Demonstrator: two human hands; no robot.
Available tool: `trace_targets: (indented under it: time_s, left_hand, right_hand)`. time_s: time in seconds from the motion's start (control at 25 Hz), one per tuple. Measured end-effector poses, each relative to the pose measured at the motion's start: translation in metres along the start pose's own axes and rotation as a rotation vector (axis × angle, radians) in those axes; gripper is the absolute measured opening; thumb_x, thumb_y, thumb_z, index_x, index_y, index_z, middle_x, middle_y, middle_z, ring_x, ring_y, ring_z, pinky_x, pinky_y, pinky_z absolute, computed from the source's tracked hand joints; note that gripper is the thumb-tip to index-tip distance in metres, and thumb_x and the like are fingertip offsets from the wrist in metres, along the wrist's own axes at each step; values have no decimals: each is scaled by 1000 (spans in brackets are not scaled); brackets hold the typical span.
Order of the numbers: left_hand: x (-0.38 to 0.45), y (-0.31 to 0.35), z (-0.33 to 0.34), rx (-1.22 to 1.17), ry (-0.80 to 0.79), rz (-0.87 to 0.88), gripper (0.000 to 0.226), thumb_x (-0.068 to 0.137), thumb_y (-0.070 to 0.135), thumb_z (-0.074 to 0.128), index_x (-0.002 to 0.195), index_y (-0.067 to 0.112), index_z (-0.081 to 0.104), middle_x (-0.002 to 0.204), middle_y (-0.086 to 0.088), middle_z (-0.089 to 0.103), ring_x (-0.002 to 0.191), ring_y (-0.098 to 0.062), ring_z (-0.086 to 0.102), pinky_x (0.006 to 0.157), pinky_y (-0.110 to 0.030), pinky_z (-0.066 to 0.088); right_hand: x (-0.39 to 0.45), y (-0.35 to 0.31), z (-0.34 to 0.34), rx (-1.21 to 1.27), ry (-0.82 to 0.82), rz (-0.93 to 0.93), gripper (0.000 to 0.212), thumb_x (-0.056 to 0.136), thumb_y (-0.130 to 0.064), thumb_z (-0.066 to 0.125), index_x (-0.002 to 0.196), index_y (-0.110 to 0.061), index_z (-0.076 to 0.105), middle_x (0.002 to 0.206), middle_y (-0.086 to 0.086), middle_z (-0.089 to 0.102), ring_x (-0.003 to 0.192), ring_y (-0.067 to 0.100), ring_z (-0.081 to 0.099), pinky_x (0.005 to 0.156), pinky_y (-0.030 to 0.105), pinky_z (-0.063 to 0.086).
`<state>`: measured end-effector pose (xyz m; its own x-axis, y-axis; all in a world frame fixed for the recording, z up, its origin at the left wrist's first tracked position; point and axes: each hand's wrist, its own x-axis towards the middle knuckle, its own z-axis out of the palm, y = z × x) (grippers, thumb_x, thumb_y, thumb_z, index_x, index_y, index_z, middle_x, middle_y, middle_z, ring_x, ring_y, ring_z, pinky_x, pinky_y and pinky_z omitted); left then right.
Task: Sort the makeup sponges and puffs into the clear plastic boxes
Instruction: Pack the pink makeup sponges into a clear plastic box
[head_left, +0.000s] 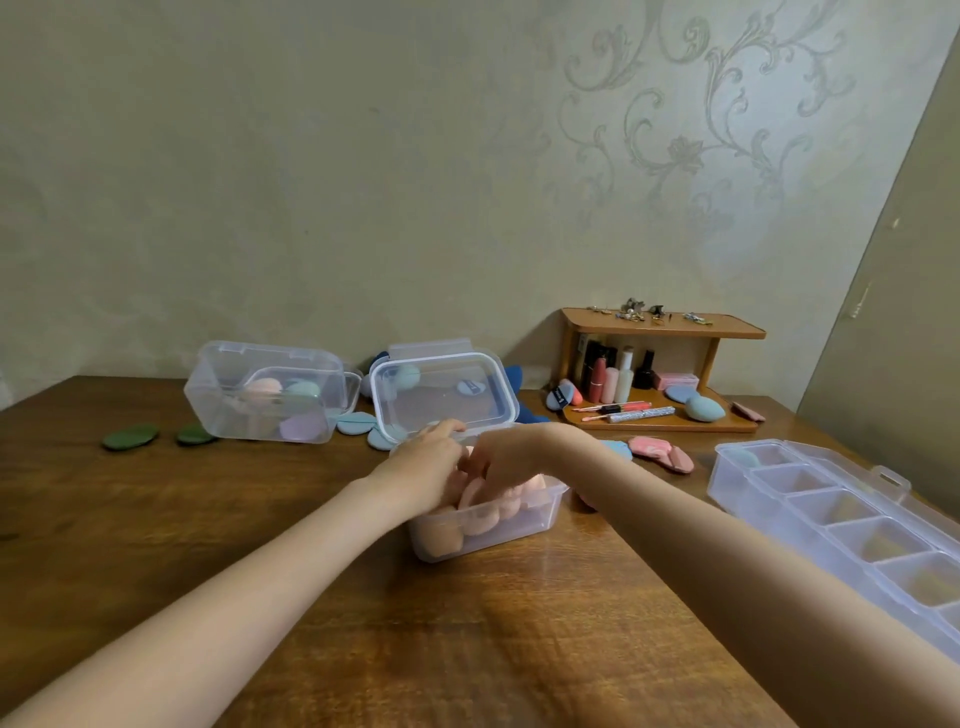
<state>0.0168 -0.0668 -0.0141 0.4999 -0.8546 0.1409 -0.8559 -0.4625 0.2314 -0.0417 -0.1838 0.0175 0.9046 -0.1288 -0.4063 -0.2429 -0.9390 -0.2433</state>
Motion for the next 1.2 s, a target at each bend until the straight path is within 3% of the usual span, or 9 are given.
trace_targets:
  time_s: [0.16, 0.36, 0.48, 0.72, 0.88, 0.96, 1.04, 1.12, 1.2]
  left_hand:
    - [-4, -3, -13, -76, -72, -8, 36, 92, 15, 49, 126, 4, 54, 153, -5, 24, 133, -22, 36, 105, -27, 31]
    - [-9, -21, -20, -169, -141, 37, 50, 90, 31, 58, 136, 18, 45, 149, 4, 31, 99, -8, 52, 86, -22, 44]
    - [-10, -25, -19, -196, -127, 52, 41, 90, 33, 57, 129, 20, 52, 149, 6, 31, 96, -6, 51, 86, -22, 45]
    - [-16, -37, -35, -281, 8, 7, 22, 92, 26, 55, 114, 23, 60, 141, 2, 44, 124, -15, 46, 99, -26, 38]
    - [-33, -86, -80, -239, 411, -121, 23, 93, 9, 49, 111, 10, 63, 126, -5, 56, 119, -20, 52, 96, -24, 37]
    - [-40, -123, -101, -156, 472, -220, 31, 96, 9, 45, 124, 10, 56, 136, -3, 49, 128, -19, 44, 101, -25, 32]
    - [-43, -160, -112, -70, 344, -315, 43, 97, 16, 45, 139, 14, 40, 150, -3, 34, 139, -20, 29, 111, -30, 23]
    - [-45, -190, -116, -46, 201, -371, 49, 95, 23, 51, 141, 18, 37, 151, -3, 31, 141, -20, 25, 113, -36, 22]
    - [-47, -207, -117, -77, 179, -356, 39, 91, 24, 58, 129, 22, 50, 142, 0, 38, 133, -18, 34, 110, -36, 29]
  right_hand:
    - [4, -18, 12, -122, 156, -22, 38, 88, -20, 61, 121, -2, 57, 123, 18, 59, 115, 35, 55, 92, 39, 44]
    - [-5, -11, -22, 27, -146, 76, 39, 87, -26, 62, 118, -3, 60, 105, 10, 68, 94, 18, 64, 78, 23, 52]
    - [-17, -6, -47, 203, -154, 72, 31, 90, -15, 57, 117, 0, 62, 109, 15, 69, 85, 15, 68, 80, 25, 55]
    - [-5, -30, -68, 240, 29, 22, 24, 96, -7, 45, 110, 2, 62, 99, 16, 71, 77, 18, 68, 85, 29, 52]
    - [38, -77, -83, 357, 415, -133, 25, 88, 6, 44, 94, 5, 68, 71, 11, 75, 49, 5, 64, 68, 23, 53]
    - [68, -105, -91, 243, 635, -191, 28, 86, 5, 46, 101, 4, 69, 89, 14, 74, 69, 14, 68, 75, 26, 52]
    - [103, -131, -99, 122, 690, -203, 33, 87, 2, 43, 109, 2, 68, 116, 16, 67, 103, 27, 63, 89, 29, 47]
    - [142, -152, -103, 45, 563, -166, 33, 91, -4, 45, 119, 1, 62, 124, 14, 62, 113, 30, 57, 93, 31, 44]
    - [168, -166, -103, 57, 335, -115, 39, 91, -15, 54, 126, 0, 54, 120, 9, 57, 111, 27, 54, 91, 32, 45]
